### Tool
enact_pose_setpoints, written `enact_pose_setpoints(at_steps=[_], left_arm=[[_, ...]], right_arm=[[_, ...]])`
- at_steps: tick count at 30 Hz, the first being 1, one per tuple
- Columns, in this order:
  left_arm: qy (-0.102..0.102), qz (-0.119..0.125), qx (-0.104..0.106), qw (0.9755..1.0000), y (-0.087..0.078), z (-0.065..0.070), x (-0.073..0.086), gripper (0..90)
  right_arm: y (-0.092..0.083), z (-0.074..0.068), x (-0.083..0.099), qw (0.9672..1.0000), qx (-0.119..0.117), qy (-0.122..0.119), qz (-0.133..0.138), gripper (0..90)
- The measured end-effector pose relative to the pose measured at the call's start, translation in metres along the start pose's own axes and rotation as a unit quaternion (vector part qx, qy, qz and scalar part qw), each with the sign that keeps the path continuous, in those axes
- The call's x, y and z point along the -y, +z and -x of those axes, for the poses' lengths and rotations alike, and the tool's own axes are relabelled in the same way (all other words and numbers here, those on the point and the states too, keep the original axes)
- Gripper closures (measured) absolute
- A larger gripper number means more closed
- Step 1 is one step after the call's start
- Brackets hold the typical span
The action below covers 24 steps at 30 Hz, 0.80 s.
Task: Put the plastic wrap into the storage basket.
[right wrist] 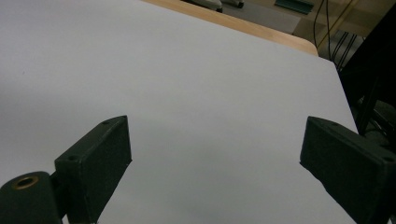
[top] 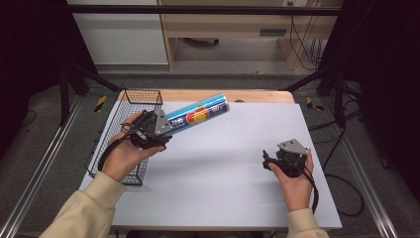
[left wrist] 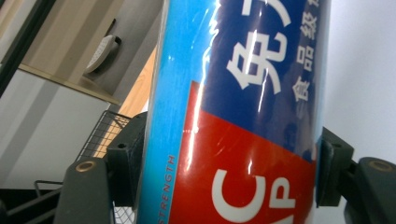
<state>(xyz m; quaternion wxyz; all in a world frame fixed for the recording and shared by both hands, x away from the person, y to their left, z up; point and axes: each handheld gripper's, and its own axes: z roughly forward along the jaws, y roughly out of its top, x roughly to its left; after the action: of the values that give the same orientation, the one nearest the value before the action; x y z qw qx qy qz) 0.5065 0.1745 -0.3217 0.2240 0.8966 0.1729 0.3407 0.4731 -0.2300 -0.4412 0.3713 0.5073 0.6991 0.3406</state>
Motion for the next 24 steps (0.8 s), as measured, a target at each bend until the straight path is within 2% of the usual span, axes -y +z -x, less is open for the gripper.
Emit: enact_pose_setpoints(at_steps=[1,2,4,6,8,10,11,12,14,20,24], left_arm=[[0.000,0.000,0.000,1.0000,0.000,0.000,0.000,29.5],[-0.010,0.002,-0.003,0.9999,-0.001,-0.003,0.001,29.5],[-0.018,-0.001,-0.008,0.9998,-0.004,-0.006,0.003,29.5],[-0.026,-0.007,-0.012,0.9996,-0.007,-0.010,0.004,29.5],[-0.035,-0.016,-0.022,0.9990,-0.011,-0.011,0.005,29.5],[-0.055,-0.017,-0.036,0.9977,-0.015,-0.011,0.007,29.6],[-0.055,-0.017,-0.036,0.9977,-0.015,-0.011,0.007,29.6],[-0.071,-0.021,-0.037,0.9966,-0.020,-0.012,0.007,29.6],[-0.068,-0.032,-0.051,0.9959,-0.025,-0.012,0.006,29.6],[-0.076,-0.063,-0.070,0.9927,-0.033,-0.012,0.011,29.6],[-0.096,-0.068,-0.069,0.9907,-0.038,-0.016,0.018,29.7]], right_arm=[[0.000,0.000,0.000,1.0000,0.000,0.000,0.000,9.1],[0.001,0.001,0.001,0.9997,0.014,0.019,0.000,8.5],[0.001,0.001,0.002,0.9995,0.011,0.029,-0.004,8.7],[0.002,0.000,0.003,0.9995,0.008,0.030,-0.005,8.5],[0.005,-0.002,0.005,0.9997,0.001,0.016,-0.017,7.9],[0.006,-0.003,0.009,0.9996,0.000,0.003,-0.028,8.1],[0.006,-0.003,0.009,0.9996,0.000,0.003,-0.028,8.1],[0.005,-0.001,0.011,0.9995,-0.005,0.014,-0.027,8.0],[0.003,0.001,0.011,0.9995,-0.001,0.018,-0.026,8.0],[0.001,0.003,0.012,0.9993,0.006,0.026,-0.026,7.9],[0.001,0.005,0.011,0.9992,0.006,0.031,-0.023,8.0]])
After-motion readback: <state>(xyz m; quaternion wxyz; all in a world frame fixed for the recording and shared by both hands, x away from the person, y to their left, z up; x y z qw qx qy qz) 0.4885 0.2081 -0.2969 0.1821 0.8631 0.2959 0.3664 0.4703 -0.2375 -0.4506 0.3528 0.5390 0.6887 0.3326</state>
